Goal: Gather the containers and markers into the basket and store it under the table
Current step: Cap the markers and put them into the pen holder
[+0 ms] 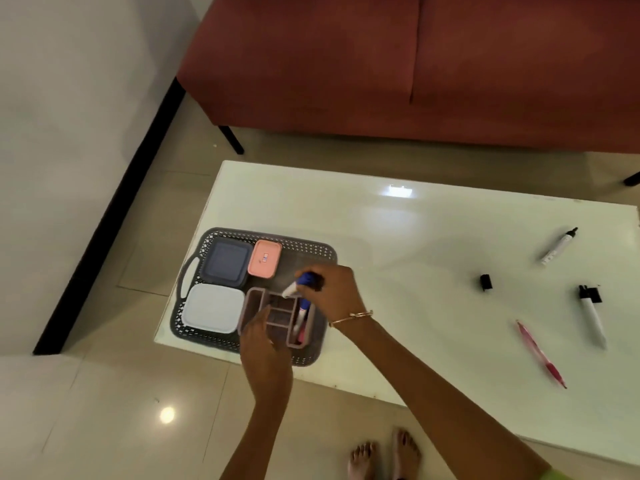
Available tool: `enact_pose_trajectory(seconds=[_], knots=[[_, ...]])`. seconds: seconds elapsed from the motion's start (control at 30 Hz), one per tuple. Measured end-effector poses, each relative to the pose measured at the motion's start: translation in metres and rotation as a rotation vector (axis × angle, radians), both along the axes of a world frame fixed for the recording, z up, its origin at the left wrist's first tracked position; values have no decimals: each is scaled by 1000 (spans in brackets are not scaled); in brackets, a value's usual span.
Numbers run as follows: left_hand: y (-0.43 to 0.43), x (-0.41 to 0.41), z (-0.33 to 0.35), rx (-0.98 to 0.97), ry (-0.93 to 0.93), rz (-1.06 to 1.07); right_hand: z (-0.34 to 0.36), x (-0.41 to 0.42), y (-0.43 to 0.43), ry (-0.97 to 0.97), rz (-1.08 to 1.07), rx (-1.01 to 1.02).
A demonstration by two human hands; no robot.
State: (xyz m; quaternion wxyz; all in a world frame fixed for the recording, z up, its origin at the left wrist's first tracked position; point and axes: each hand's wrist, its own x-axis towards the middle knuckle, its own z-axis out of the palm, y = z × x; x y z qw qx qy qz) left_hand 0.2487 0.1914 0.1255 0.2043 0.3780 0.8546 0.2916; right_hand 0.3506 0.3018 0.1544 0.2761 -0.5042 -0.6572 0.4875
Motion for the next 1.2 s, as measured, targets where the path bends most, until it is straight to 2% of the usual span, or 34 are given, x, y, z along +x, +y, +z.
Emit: enact_pose_trajectory(seconds=[0.17,0.3,0.37,0.43,0.57,0.67,0.73,0.9,1.03,1.2], knots=[[-13,-41,7,9,107,-12,-10,-73,6,-173,291,85],[-7,-57,4,-17,90,29,-33,-105,8,-404,489,112],[-2,-61,2,-10,92,12,-42,-110,7,-491,541,128],[4,-62,2,-1,97,0,-47,-107,6,-482,529,144],[12,-51,2,3,134,-74,-46,-57,5,-423,349,209],[21,-27,1,-30,107,-138,-50,24,6,-307,27,215],[31,1,-1,-29,113,-206,-57,95,5,-378,-154,155],[62,98,-17,-22,117,-481,-85,265,-18,-699,-454,-58],[91,184,-43,-46,148,-739,-105,348,-43,-750,-629,-179],[126,269,-86,-139,236,-993,-129,417,-40,-799,-819,-182]])
